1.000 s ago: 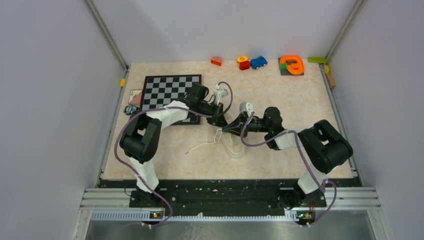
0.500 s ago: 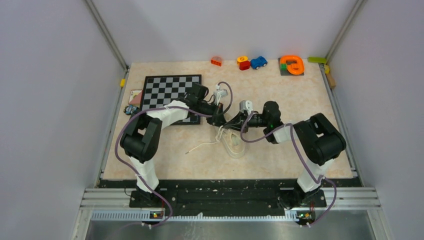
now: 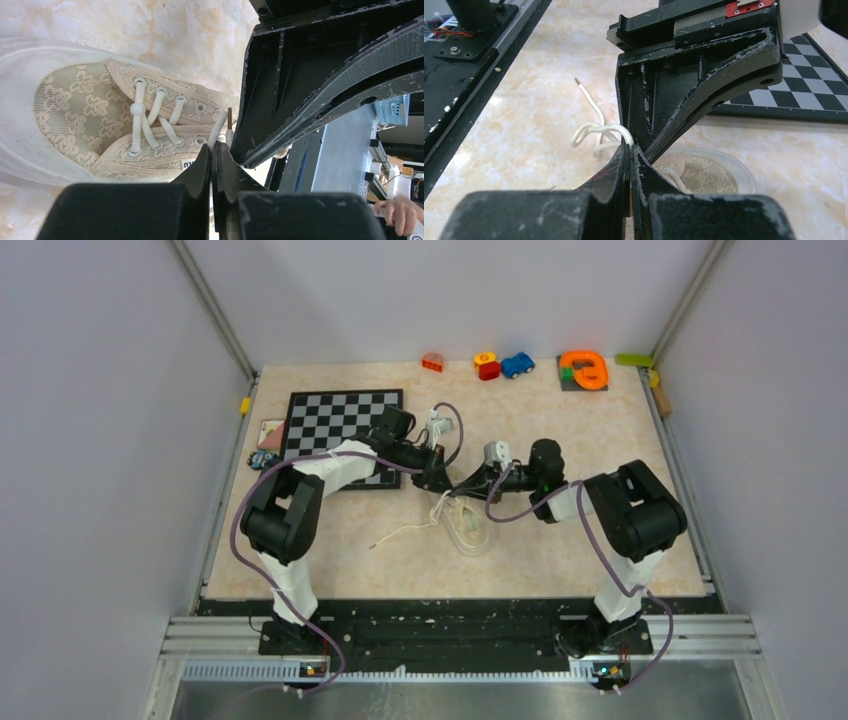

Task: Tie the shoes
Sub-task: Cross the shoelace with the shoelace.

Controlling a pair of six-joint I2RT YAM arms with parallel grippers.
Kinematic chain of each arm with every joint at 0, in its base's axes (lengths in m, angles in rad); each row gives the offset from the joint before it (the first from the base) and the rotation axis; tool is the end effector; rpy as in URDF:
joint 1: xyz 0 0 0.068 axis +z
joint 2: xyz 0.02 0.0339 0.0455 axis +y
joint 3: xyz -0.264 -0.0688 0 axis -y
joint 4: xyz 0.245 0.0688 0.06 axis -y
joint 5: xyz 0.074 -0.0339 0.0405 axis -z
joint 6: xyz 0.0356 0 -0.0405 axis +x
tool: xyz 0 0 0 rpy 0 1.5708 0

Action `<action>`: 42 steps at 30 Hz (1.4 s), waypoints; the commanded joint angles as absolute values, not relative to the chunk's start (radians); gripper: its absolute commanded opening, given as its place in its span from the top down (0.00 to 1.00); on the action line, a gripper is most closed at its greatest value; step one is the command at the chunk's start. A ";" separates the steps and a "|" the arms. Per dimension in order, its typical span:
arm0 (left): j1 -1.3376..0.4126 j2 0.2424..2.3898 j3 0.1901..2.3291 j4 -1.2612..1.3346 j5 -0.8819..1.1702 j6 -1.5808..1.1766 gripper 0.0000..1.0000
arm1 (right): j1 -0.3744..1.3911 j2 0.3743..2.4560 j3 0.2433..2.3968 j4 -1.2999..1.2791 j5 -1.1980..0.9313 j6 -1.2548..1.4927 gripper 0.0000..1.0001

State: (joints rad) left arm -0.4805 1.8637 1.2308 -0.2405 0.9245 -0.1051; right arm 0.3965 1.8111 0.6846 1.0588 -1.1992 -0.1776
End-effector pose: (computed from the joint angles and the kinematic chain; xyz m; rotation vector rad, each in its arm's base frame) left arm 0.3332 -0.2057 0.1966 0.8704 2.2650 -1.3896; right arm 0.2907 0.1577 0.1686 -1.2981 1.1277 1.1325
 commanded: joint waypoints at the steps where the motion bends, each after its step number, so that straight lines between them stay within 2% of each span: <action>1: -0.483 1.871 1.270 -0.232 0.970 -0.100 1.00 | 0.385 1.832 0.665 1.252 -1.258 -0.117 1.00; 3: -0.483 1.876 1.278 -0.230 0.974 -0.104 1.00 | 0.385 1.832 0.655 1.329 -1.277 -0.084 1.00; 7: -0.483 1.889 1.293 -0.233 0.990 -0.110 1.00 | 0.385 1.849 0.688 1.305 -1.310 -0.089 1.00; 15: -0.483 1.915 1.312 -0.236 0.997 -0.112 1.00 | 0.385 1.897 0.705 1.413 -1.350 -0.010 1.00; 21: -0.481 1.909 1.310 -0.239 0.999 -0.105 1.00 | 0.383 1.910 0.705 1.371 -1.334 -0.044 1.00; 25: -0.481 1.901 1.307 -0.243 0.998 -0.102 1.00 | 0.383 1.866 0.728 1.137 -1.290 -0.222 1.00; 29: -0.481 1.893 1.303 -0.252 0.983 -0.097 1.00 | 0.391 1.780 0.833 0.470 -1.152 -0.663 0.96; 30: -0.481 1.893 1.303 -0.253 0.981 -0.098 1.00 | 0.391 1.774 0.855 0.393 -1.125 -0.704 0.98; 38: -0.481 1.875 1.293 -0.255 0.972 -0.099 1.00 | 0.393 1.693 0.816 0.414 -1.026 -0.650 0.98; 40: -0.481 1.869 1.289 -0.255 0.972 -0.098 1.00 | 0.393 1.675 0.817 0.384 -1.009 -0.653 0.92; 42: -0.482 1.864 1.287 -0.255 0.970 -0.097 1.00 | 0.393 1.661 0.811 0.388 -1.007 -0.635 0.82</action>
State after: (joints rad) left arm -0.4690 1.9160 1.2812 -0.2310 0.9199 -0.1013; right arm 0.4015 1.7252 0.8059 0.3939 -1.1198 -0.5819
